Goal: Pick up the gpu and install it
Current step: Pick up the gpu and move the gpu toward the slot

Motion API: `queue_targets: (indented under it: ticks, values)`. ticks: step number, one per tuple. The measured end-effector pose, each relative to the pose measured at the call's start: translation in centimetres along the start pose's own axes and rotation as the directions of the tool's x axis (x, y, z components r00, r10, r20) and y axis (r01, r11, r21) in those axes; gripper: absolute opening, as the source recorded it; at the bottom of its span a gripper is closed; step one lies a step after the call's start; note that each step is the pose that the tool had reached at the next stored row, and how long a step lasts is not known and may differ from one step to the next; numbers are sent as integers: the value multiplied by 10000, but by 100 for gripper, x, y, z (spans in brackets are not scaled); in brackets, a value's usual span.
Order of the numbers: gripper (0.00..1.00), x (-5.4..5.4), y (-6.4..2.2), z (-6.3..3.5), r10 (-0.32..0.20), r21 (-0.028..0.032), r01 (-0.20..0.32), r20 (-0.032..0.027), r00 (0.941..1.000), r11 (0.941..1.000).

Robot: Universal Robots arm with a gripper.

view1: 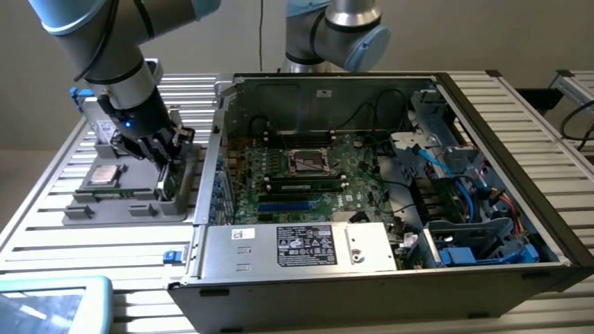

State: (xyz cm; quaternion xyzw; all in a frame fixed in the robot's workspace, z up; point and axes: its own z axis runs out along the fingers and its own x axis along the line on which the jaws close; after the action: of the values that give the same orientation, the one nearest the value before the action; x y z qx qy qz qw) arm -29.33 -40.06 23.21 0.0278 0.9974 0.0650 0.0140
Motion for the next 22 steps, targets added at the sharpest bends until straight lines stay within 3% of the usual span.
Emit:
queue_targets:
  ticks: [8,22]
  values:
    - [27,-4,24,-185,1,0,-1,-7,10000,10000]
    - [27,-16,102,-790,3,1,-3,-9,10000,10000]
